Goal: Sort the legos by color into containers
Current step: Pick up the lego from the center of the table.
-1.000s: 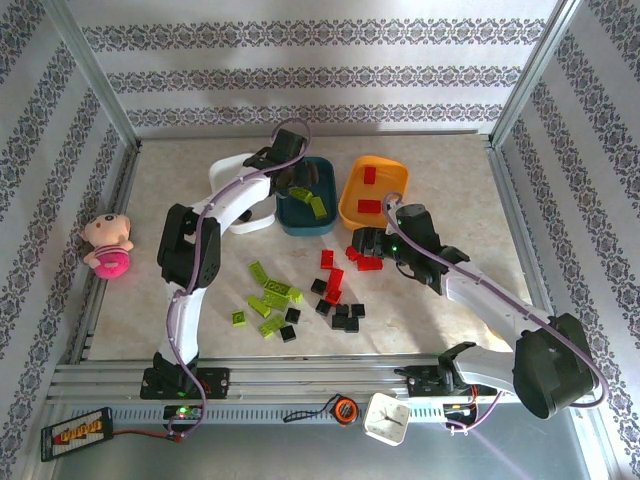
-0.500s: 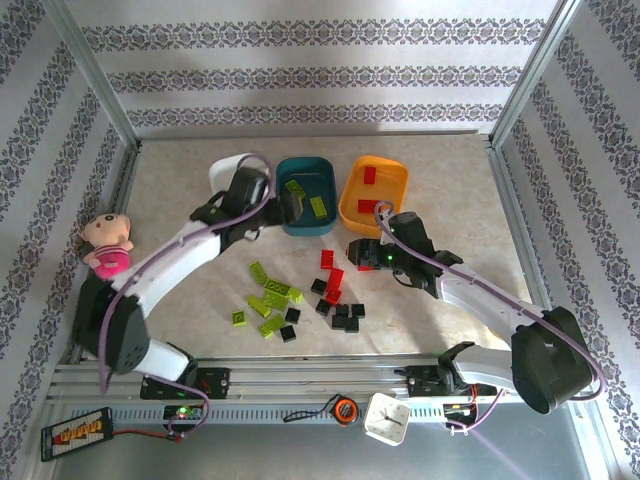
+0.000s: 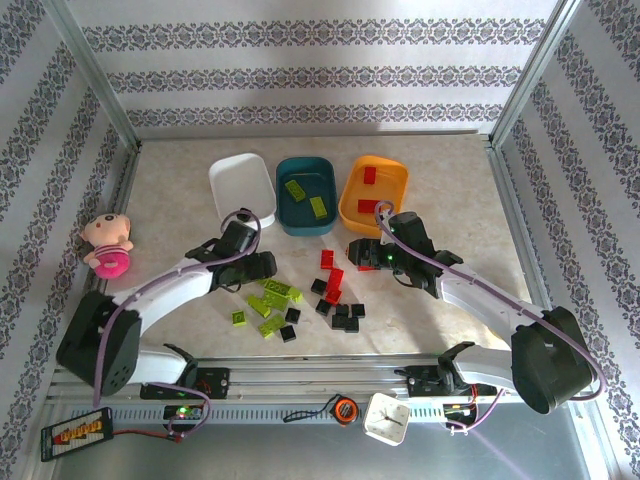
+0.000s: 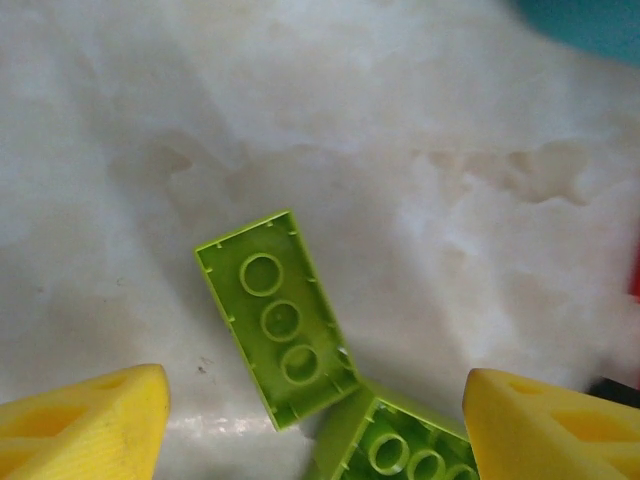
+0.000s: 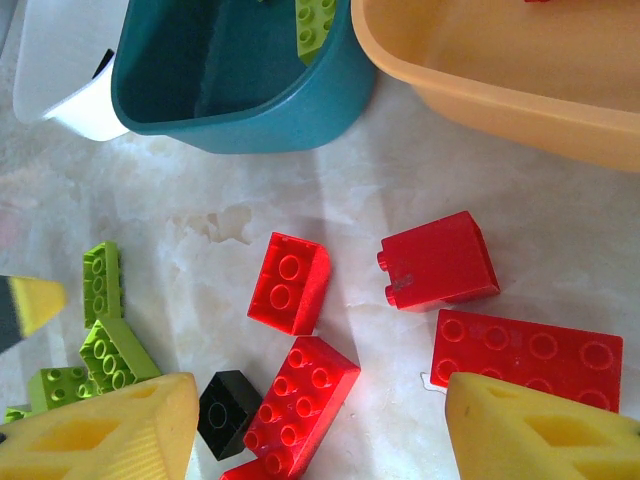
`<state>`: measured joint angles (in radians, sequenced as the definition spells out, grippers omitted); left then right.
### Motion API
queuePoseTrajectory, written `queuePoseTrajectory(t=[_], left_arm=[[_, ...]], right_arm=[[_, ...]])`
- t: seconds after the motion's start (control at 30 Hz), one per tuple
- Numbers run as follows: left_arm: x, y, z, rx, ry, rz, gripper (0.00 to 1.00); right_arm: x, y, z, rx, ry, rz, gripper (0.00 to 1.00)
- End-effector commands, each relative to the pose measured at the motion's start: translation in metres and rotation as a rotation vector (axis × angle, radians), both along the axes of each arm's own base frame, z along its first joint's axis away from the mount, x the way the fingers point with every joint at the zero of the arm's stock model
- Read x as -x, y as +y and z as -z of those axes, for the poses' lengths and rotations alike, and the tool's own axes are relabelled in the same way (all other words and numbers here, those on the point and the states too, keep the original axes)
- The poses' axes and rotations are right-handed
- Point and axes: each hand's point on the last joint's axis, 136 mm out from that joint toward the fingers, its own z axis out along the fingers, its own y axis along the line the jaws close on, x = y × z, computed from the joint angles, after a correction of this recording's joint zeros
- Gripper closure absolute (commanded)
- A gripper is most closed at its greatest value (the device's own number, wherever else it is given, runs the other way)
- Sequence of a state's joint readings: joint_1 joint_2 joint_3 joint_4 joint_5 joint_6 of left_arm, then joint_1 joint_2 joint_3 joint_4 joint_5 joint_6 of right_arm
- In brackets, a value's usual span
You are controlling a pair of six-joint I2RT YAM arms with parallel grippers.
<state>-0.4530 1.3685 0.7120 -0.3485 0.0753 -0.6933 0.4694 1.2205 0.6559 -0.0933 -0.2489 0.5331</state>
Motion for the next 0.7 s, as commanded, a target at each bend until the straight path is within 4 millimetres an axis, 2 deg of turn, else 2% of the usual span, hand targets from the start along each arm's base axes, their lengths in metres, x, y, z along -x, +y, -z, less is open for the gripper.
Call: queuePoseTrajectory(t=[0.0, 0.1, 0.43, 0.57, 0.67], left_arm=[[-0.022, -0.002, -0.001, -0.012, -0.031, -0.01, 0.23], [-0.025, 0.0, 0.011, -0.054, -0.003, 0.002, 0.25], [-0.029, 0.006, 0.042, -0.132, 0.049, 0.017, 0.47], [-0.029, 0.001, 0.046, -0.118, 0.065, 0.032, 0.6], [-0.032, -0.002, 0.038, -0.097, 0.048, 0.037, 0.65]], right_arm=[[0.003, 0.002, -0.003, 0.001, -0.003, -0.006, 0.34], [0.005, -0.002, -0.003, 0.009, -0.005, -0.001, 0.34], [0.007, -0.006, 0.001, 0.005, -0.005, 0.008, 0.34], [0.008, -0.008, 0.0, 0.003, -0.006, 0.012, 0.34], [0.009, -0.01, 0.001, 0.004, -0.008, 0.019, 0.34]])
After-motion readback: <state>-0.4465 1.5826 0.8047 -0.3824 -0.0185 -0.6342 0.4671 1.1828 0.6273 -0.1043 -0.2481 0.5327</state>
